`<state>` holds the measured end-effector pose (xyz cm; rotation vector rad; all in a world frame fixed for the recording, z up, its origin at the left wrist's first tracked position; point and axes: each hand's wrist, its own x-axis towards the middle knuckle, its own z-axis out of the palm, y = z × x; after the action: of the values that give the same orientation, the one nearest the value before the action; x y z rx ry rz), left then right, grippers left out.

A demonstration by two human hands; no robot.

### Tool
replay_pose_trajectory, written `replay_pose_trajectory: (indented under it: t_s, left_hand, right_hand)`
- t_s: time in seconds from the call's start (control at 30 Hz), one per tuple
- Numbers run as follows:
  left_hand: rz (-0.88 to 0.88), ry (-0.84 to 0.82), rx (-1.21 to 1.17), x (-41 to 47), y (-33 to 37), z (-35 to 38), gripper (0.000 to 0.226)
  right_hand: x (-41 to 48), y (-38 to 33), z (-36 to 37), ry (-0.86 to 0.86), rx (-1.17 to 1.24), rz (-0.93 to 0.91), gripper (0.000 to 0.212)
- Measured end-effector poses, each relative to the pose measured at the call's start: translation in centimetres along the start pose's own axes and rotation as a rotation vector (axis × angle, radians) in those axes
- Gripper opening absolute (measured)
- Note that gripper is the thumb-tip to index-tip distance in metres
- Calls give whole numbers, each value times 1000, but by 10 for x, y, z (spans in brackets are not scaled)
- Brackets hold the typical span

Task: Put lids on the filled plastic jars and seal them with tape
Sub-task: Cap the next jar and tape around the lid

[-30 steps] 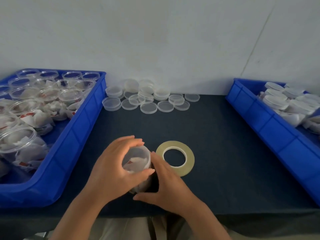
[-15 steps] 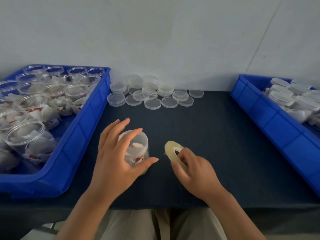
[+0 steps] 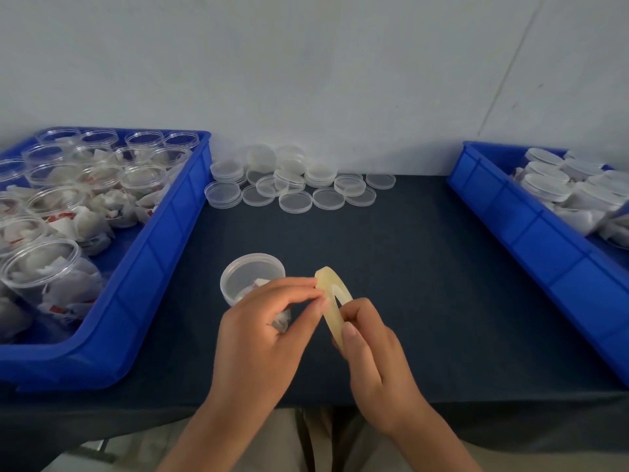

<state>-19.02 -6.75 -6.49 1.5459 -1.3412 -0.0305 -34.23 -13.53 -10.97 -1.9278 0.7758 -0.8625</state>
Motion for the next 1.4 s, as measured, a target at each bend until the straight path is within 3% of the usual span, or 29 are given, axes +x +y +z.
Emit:
replay_pose_trajectory:
  t_s: [0.23, 0.33, 0.5, 0.8, 0.9, 1.0, 1.13, 1.2, 1.33, 1.4]
  left_hand:
    - [202, -43, 361, -1, -11, -4, 25]
    - [226, -48, 389, -3, -11, -5, 32]
    - [296, -11, 403, -7, -12, -5, 33]
    - [244, -31, 298, -8, -32, -11, 28]
    - [131, -2, 245, -10, -42, -13, 57]
    - [-135, 139, 124, -12, -62, -18, 81]
    - [-444, -88, -38, -7, -81, -13, 124]
    - [-429, -111, -69, -2, -85, -8, 120]
    - [-414, -68, -81, 16, -77, -4, 88]
    - [-427, -120, -115, 24, -75, -1, 86]
  right_hand:
    - [5, -2, -1, -23, -132, 14, 46]
    - [8, 2, -6, -41, -224, 14, 61]
    - [13, 2, -6, -26, -387, 6, 69]
    - [19, -1, -15, -166, -374, -160, 38]
    - [18, -2, -17, -117, -270, -133, 48]
    - [18, -2, -20, -105, -232, -42, 50]
    - [21, -1, -23, -133, -224, 46, 32]
    - [25, -3, -25, -166, -253, 97, 23]
    - [37, -14, -30, -207, -270, 143, 25]
    - [43, -19, -33, -249, -258, 163, 25]
